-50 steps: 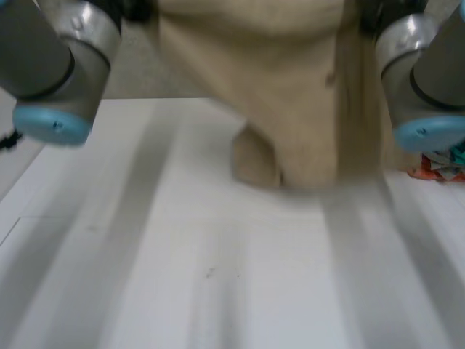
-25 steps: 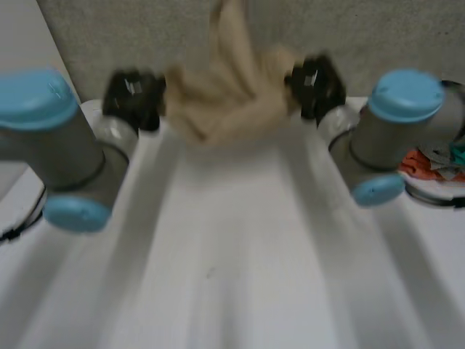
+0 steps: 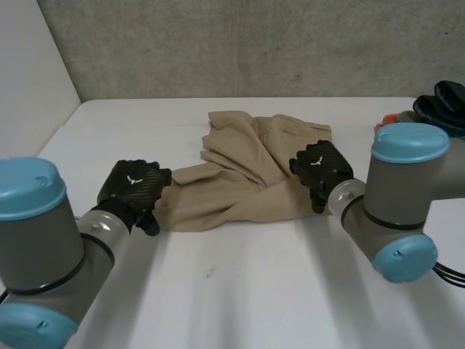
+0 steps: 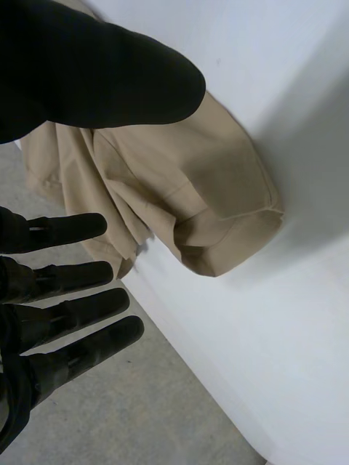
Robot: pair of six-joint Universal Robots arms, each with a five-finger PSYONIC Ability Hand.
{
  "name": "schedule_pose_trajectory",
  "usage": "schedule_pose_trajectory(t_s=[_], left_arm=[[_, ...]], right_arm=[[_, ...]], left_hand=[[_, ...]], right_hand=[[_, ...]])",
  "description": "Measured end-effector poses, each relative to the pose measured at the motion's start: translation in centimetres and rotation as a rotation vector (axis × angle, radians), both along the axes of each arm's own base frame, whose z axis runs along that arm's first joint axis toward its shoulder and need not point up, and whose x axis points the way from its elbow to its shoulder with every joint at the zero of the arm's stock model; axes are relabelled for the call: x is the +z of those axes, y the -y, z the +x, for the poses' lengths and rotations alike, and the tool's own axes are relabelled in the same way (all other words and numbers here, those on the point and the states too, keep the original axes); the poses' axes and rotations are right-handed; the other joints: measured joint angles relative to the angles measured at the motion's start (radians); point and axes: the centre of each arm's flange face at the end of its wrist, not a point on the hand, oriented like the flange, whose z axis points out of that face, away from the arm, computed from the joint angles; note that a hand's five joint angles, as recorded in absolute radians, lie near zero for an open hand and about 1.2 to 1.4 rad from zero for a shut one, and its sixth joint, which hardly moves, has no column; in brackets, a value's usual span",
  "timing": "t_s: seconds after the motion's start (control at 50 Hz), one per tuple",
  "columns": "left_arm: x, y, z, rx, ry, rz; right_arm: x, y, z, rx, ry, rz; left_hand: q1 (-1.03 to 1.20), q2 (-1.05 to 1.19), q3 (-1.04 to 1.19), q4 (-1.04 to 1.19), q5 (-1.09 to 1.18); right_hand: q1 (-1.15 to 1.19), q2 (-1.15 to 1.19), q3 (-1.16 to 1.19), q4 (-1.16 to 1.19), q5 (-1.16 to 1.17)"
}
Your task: Fold the laundry.
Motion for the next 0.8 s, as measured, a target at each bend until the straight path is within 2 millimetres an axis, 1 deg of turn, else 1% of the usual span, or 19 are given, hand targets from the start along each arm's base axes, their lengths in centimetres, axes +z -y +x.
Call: schedule_pose_trajectory(t_s=[0.06,0.12,0.2,0.26,0.3,0.38,0.42,0.46,0.52,0.56,0.64,0.68,0.74,0.8], left_arm=[[0.1,-0.7,0.2,-0.012,0.006,0.001],[-0.4,-1.6,0.4,-0.048,0.027,0.012],[-1.3,-2.4,0.2,-0.126,0.06,0.021],[-2.2,-2.3,-0.1,-0.174,0.08,0.014],[-2.7,-2.0,-0.2,-0.191,0.089,0.005],[-4.1,0.2,-0.3,-0.191,0.111,-0.04],[-4.4,1.0,-0.2,-0.182,0.117,-0.055],[-4.8,2.3,-0.1,-0.166,0.127,-0.077],[-4.9,3.3,0.0,-0.153,0.133,-0.097],[-4.9,3.8,0.0,-0.148,0.134,-0.104],[-5.0,4.2,-0.2,-0.147,0.134,-0.107],[-5.2,4.4,-0.4,-0.149,0.135,-0.102],[-5.5,4.5,-0.6,-0.155,0.137,-0.094],[-5.7,4.7,-0.8,-0.159,0.138,-0.09]], right_arm=[[1.1,-0.7,-0.6,-0.03,0.045,0.013],[2.2,-1.6,-1.4,-0.055,0.084,0.028],[2.6,-2.5,-2.5,-0.081,0.092,0.072],[2.3,-3.1,-3.1,-0.093,0.077,0.118],[2.0,-3.5,-3.4,-0.097,0.061,0.151],[1.2,-4.1,-3.8,-0.101,0.034,0.205],[0.9,-4.1,-3.8,-0.102,0.033,0.206],[0.6,-3.9,-3.8,-0.102,0.042,0.187],[0.6,-3.5,-3.6,-0.102,0.058,0.155],[0.8,-3.0,-3.5,-0.099,0.08,0.112],[1.2,-2.7,-3.2,-0.085,0.093,0.082],[1.2,-2.5,-2.9,-0.072,0.092,0.078],[0.7,-2.0,-2.6,-0.058,0.081,0.102],[-0.4,-1.5,-2.3,-0.05,0.066,0.138]], left_hand=[[0.0,0.001,0.001,0.002,0.002],[0.005,0.011,0.01,0.023,0.027],[0.076,0.084,0.082,0.097,0.099],[0.098,0.104,0.103,0.12,0.122],[0.105,0.112,0.112,0.129,0.132],[0.105,0.114,0.113,0.132,0.133],[0.105,0.114,0.113,0.132,0.133],[0.105,0.114,0.113,0.132,0.133],[0.105,0.114,0.113,0.132,0.132],[0.105,0.114,0.113,0.133,0.133],[0.105,0.114,0.113,0.133,0.133],[0.159,0.165,0.158,0.174,0.176],[0.258,0.254,0.248,0.263,0.26],[0.285,0.287,0.285,0.298,0.293]], right_hand=[[0.0,0.0,0.0,0.0,0.003],[0.001,0.001,0.001,0.003,0.016],[0.004,0.004,0.004,0.035,0.059],[0.004,0.004,0.017,0.051,0.075],[0.004,0.004,0.027,0.057,0.081],[0.004,0.004,0.031,0.058,0.085],[0.004,0.004,0.031,0.058,0.085],[0.004,0.003,0.03,0.057,0.083],[0.004,0.004,0.03,0.057,0.077],[0.004,0.004,0.03,0.057,0.075],[0.004,0.003,0.031,0.057,0.076],[0.004,0.004,0.031,0.058,0.076],[0.004,0.004,0.031,0.058,0.076],[0.004,0.004,0.031,0.058,0.077]])
